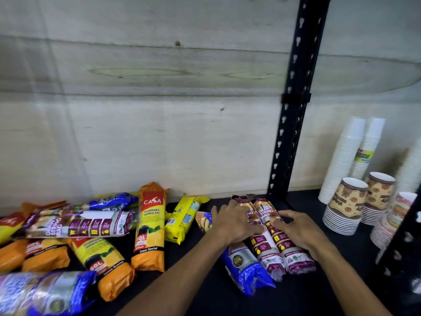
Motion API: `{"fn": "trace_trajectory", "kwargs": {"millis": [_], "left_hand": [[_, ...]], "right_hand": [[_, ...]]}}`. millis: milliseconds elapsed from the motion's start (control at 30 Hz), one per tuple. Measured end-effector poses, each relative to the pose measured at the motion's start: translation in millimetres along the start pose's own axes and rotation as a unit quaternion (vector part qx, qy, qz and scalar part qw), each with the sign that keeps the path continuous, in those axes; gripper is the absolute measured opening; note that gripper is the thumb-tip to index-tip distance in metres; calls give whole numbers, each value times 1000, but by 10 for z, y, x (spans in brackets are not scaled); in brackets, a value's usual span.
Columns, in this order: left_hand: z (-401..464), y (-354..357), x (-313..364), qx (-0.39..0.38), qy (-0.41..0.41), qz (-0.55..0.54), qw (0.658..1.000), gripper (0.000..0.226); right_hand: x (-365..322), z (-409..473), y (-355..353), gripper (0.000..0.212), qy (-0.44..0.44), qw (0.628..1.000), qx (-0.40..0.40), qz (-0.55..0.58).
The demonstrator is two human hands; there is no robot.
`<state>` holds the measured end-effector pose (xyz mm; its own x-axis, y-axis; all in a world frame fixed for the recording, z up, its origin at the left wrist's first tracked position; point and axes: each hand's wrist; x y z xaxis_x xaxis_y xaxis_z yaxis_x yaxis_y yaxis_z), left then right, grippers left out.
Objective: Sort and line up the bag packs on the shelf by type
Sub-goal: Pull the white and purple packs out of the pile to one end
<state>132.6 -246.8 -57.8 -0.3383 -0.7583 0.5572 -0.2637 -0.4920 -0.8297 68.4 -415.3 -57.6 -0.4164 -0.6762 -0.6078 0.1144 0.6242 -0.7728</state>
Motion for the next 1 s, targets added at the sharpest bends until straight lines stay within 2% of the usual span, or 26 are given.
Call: {"fn": "trace_trajectory", "kwargs": {"millis": [100,300,433,567,633,733,867,1000], "left_hand": [[5,52,99,8,3,-1,1000,77],[32,156,146,16,-20,-103,994,65],[15,166,178,18,-17,-114,993,66],[-54,114,135,21,-5,-101,995,66],[-107,31,68,44,0,-107,993,63],[-208,-180,-104,100,3,-92,991,60],[-446,-619,-495,171,-10,-79,982,60],[-831,-1146,-1086,234,-46,-54,970,53]], "right_hand": [[-8,43,-19,54,-5,1000,-1,-4],[2,98,-69,47,-7,999,-17,-39],[86,171,-99,48,-4,999,-23,-45],[30,175,-88,44,4,995,-17,-97],[-28,162,-69,41,-7,989,29,-147],[-181,137,11,47,-16,972,109,-209],[-541,88,254,50,-60,971,117,-199],[-1135,-120,628,49,-157,963,113,-185]]}}
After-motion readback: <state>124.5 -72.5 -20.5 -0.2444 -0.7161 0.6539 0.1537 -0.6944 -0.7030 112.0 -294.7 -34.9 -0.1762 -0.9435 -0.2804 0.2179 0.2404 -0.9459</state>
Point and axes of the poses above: each hand's wrist, its own z-axis towards the middle knuckle, its own y-axis out of the palm, x = y × z, and after that the axes turned 13 degrees about -z, right-handed
